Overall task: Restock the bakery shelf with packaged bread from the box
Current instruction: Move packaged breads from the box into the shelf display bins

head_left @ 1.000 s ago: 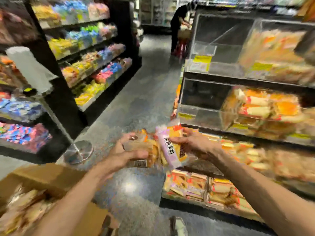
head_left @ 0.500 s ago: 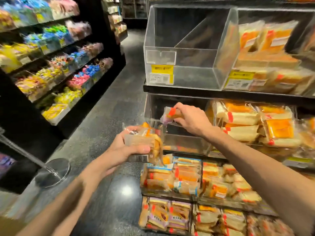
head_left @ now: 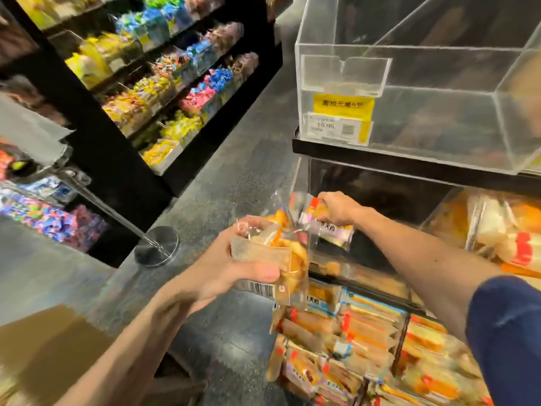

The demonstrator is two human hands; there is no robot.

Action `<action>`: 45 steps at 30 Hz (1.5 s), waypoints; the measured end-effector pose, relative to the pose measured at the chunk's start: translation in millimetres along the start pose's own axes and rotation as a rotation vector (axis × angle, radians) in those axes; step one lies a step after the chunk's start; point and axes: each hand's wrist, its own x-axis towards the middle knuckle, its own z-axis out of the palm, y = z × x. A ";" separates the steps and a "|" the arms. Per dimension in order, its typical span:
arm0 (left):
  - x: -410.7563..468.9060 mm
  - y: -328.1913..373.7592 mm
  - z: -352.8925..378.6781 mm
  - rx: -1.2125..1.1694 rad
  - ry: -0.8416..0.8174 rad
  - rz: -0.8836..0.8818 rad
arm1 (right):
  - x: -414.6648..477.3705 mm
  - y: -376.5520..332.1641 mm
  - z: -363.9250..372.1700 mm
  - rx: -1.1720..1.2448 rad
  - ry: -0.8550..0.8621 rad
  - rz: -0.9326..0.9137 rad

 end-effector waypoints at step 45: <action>-17.1 0.1 320.3 -0.113 -0.481 -0.153 | -537.2 68.4 4.1 1.145 0.987 0.574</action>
